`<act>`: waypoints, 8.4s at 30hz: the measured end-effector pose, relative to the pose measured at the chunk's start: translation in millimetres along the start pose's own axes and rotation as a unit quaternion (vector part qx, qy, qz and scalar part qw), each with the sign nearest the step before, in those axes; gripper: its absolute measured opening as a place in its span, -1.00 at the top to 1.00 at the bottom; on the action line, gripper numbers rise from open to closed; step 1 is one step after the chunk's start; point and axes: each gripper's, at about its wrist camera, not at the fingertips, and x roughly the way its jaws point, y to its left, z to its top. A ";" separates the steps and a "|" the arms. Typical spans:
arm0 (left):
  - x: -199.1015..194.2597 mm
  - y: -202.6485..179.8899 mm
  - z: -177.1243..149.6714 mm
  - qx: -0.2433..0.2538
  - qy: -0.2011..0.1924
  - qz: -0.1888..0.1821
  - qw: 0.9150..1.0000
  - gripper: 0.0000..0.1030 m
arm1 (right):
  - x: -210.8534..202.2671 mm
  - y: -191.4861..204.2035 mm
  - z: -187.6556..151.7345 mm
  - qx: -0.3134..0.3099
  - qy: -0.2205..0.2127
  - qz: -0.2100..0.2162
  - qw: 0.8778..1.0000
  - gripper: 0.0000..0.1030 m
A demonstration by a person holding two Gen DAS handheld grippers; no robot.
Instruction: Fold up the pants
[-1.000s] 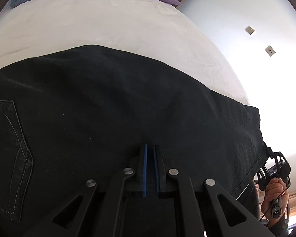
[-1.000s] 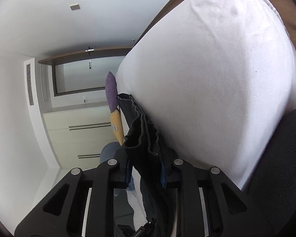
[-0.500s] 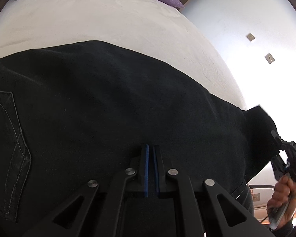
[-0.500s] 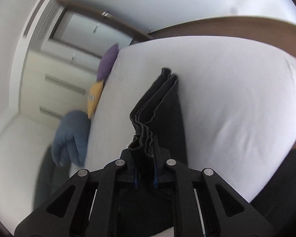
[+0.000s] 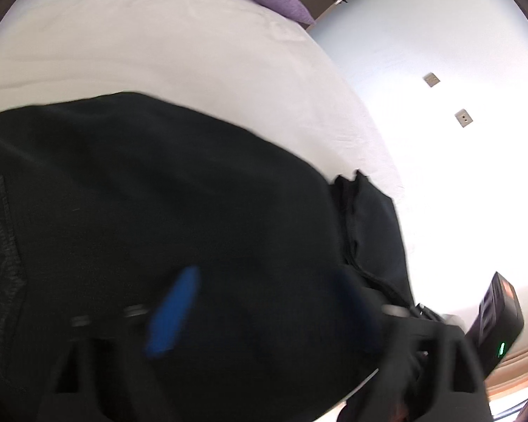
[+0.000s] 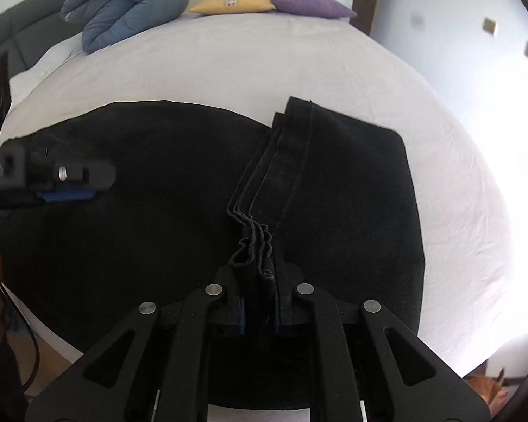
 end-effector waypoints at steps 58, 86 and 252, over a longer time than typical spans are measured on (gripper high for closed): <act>-31.6 82.7 64.5 0.089 0.115 0.036 0.989 0.82 | -53.9 142.0 -24.7 -0.255 0.003 0.076 0.964 0.81; -20.4 -18.2 -34.6 0.168 0.032 0.202 0.964 -0.19 | -13.6 -208.4 40.6 0.214 0.085 0.435 0.870 -0.11; -69.6 -76.6 -31.3 0.234 -0.044 0.152 0.959 0.22 | -51.7 -262.3 -31.7 0.287 0.074 0.409 0.863 0.58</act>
